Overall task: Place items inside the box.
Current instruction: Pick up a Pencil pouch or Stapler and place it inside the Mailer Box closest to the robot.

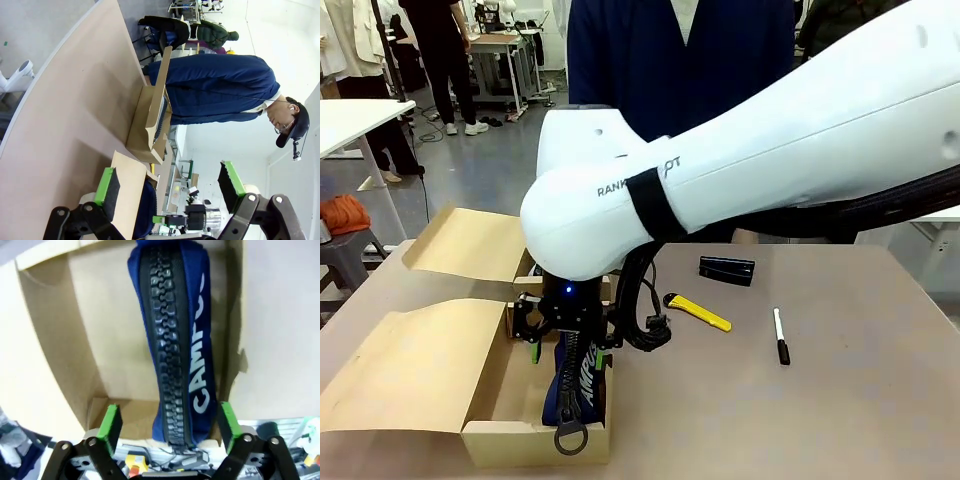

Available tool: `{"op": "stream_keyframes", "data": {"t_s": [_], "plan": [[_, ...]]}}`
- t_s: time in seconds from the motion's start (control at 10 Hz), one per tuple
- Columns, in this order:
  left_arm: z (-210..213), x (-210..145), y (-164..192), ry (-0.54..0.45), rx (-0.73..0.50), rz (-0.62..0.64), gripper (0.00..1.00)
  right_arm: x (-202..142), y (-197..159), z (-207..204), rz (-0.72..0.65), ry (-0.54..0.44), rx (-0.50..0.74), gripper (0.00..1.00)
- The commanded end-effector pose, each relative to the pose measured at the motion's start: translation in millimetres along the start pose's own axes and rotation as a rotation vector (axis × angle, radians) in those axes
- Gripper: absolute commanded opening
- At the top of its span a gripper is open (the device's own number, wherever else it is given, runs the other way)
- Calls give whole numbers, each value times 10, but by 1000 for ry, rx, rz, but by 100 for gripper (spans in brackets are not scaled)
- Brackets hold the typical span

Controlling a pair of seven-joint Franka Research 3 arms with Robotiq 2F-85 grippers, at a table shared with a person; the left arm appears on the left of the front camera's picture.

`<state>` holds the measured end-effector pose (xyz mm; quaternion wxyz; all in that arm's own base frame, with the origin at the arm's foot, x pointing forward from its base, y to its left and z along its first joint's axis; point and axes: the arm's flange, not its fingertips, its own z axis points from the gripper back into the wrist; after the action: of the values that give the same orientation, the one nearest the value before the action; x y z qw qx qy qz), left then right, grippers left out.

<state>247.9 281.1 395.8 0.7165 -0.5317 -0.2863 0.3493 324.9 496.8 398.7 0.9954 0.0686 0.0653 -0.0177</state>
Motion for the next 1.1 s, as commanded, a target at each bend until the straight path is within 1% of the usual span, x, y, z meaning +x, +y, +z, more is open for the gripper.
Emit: {"op": "stream_keyframes", "data": {"t_s": [0.0,0.1,0.2,0.3,0.4,0.5,0.6,0.7,0.8,0.9,1.0], "plan": [[-13,-19,0,-10,-24,-16,100,-168,-240,198,66,-35,-1,100],[-13,-19,0,-10,-24,-16,100,-282,-317,334,107,-71,-19,100],[-13,-19,0,-10,-24,-16,100,-414,-392,453,202,-73,-13,100],[-13,-19,0,-10,-24,-16,100,-562,-414,512,246,48,-56,100],[-13,-19,0,-10,-24,-16,100,-280,-183,365,115,-61,-16,100],[-13,-19,0,-10,-24,-16,100,-449,-248,459,178,-33,-35,100],[-13,-19,0,-10,-24,-16,100,-501,-332,525,349,74,44,100],[-13,-19,0,-10,-24,-16,100,-446,-621,711,321,107,143,100],[-13,-19,0,-10,-24,-16,100,-506,-917,849,373,137,234,100],[-13,-19,0,-10,-24,-16,100,-595,-1137,900,398,158,255,100],[-13,-19,0,-10,-24,-16,100,-614,-1251,910,368,133,297,100]]}}
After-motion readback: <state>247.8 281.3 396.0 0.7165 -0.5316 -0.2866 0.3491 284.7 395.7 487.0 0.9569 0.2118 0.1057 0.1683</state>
